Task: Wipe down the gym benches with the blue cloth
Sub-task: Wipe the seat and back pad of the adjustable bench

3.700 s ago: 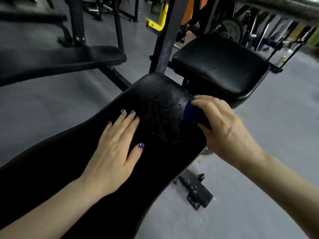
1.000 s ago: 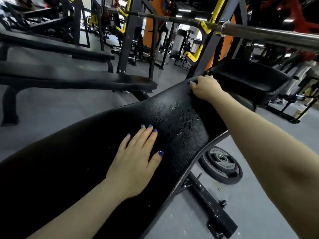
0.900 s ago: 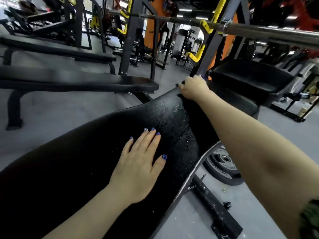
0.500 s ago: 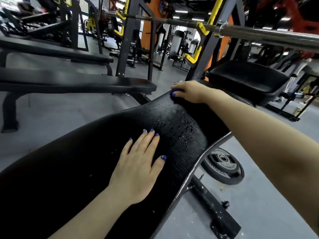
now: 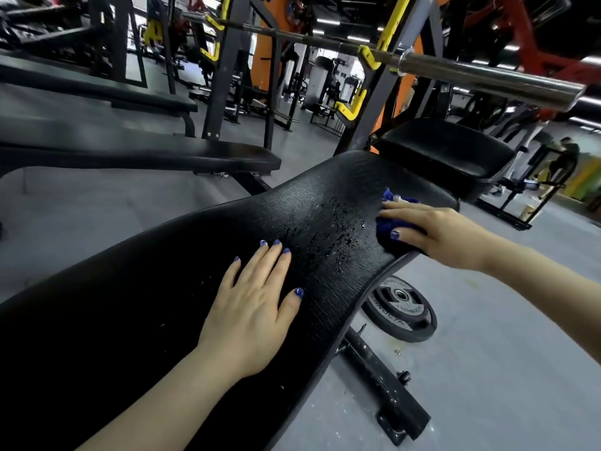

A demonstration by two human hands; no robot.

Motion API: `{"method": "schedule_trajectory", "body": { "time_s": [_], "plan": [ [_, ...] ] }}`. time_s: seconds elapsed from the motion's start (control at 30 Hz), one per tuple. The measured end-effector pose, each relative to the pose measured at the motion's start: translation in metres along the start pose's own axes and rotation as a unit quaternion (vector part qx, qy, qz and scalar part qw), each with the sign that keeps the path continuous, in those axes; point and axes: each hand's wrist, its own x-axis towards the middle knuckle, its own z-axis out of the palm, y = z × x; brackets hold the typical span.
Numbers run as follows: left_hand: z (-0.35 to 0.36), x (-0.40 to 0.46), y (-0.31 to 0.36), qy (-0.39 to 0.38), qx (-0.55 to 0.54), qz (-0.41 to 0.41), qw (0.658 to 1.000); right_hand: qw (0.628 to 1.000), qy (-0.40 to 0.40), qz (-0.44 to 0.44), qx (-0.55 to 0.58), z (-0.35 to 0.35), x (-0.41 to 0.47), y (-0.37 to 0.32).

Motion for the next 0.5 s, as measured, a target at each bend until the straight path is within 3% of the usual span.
{"method": "schedule_trajectory", "body": {
  "time_s": [0.17,0.33,0.5],
  "plan": [
    [0.001,0.000,-0.001,0.003,0.005,0.003,1.000,0.984,0.081,0.153,-0.031,0.013,0.056,-0.010],
    [0.002,0.000,-0.001,0.005,0.005,0.002,1.000,0.998,0.061,0.030,-0.016,0.023,0.035,-0.027],
    [0.001,-0.001,0.001,0.000,0.005,-0.007,1.000,0.994,0.053,0.097,0.000,0.009,0.079,-0.004]
  ]
}}
